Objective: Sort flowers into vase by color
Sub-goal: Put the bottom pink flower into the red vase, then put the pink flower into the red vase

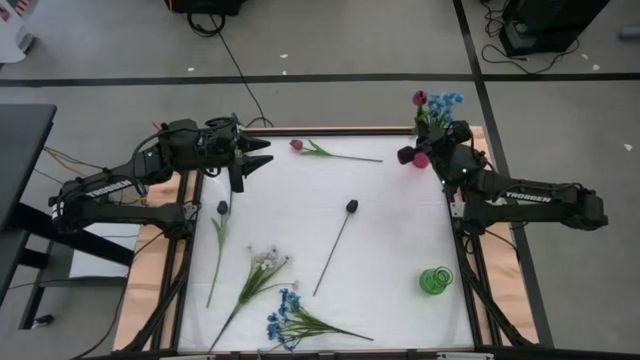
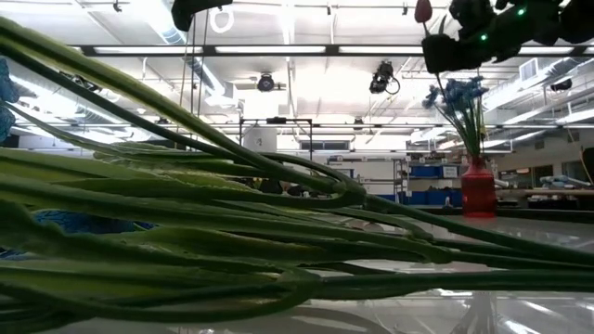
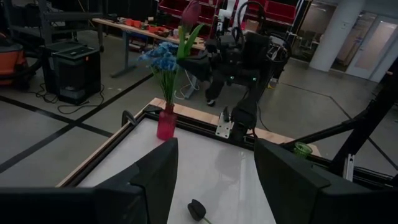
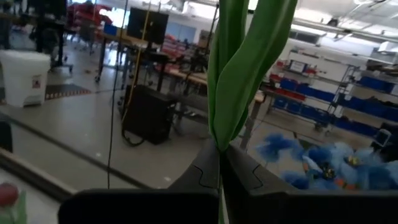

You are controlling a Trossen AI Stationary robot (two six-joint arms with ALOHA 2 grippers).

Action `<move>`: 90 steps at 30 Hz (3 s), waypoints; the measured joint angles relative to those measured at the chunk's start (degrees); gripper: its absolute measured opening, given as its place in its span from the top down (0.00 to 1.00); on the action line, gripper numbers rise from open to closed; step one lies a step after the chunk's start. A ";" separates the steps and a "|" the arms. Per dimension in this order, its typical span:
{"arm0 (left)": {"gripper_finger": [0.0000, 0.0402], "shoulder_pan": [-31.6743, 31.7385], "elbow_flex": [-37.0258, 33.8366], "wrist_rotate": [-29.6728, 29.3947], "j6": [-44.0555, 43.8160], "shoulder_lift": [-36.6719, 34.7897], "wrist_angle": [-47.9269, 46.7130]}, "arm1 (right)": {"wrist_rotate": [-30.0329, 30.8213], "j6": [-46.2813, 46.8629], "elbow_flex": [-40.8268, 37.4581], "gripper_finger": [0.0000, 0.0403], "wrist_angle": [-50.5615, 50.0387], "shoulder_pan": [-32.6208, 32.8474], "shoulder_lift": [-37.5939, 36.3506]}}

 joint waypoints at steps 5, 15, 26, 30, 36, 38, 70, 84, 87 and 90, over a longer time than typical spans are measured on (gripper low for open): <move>0.46 -0.01 0.00 0.00 0.00 -0.01 -0.02 | 2.03 -3.61 0.00 0.98 2.90 -0.63 -0.86; 0.46 -0.01 0.00 0.00 -0.02 0.01 0.00 | 19.51 -3.44 0.00 0.98 5.22 -1.15 -3.19; 0.46 0.01 0.00 0.00 -0.02 -0.01 -0.01 | 17.32 10.06 0.00 0.98 -4.25 -3.07 0.46; 0.46 -0.01 0.00 0.00 -0.02 -0.01 0.00 | 17.22 15.06 0.00 0.94 -5.33 -3.72 2.37; 0.46 0.00 0.00 0.00 -0.02 -0.01 0.00 | 13.38 21.28 0.00 0.82 -8.74 -3.36 2.79; 0.46 0.01 0.00 0.00 -0.02 -0.01 0.00 | 13.23 25.44 0.00 0.78 -12.20 -3.36 2.79; 0.46 0.01 0.00 0.00 -0.02 -0.01 -0.01 | -33.25 89.81 20.47 0.71 -78.55 -7.45 4.75; 0.46 -0.01 0.00 0.00 0.00 -0.01 -0.01 | -45.09 110.66 19.43 0.70 -64.82 6.56 25.38; 0.46 0.01 0.00 0.00 0.00 -0.01 -0.02 | -48.10 112.52 19.43 0.70 -56.75 8.18 31.01; 0.46 0.01 0.00 0.00 -0.01 0.00 -0.01 | -49.14 113.02 19.43 0.70 -47.75 9.73 35.77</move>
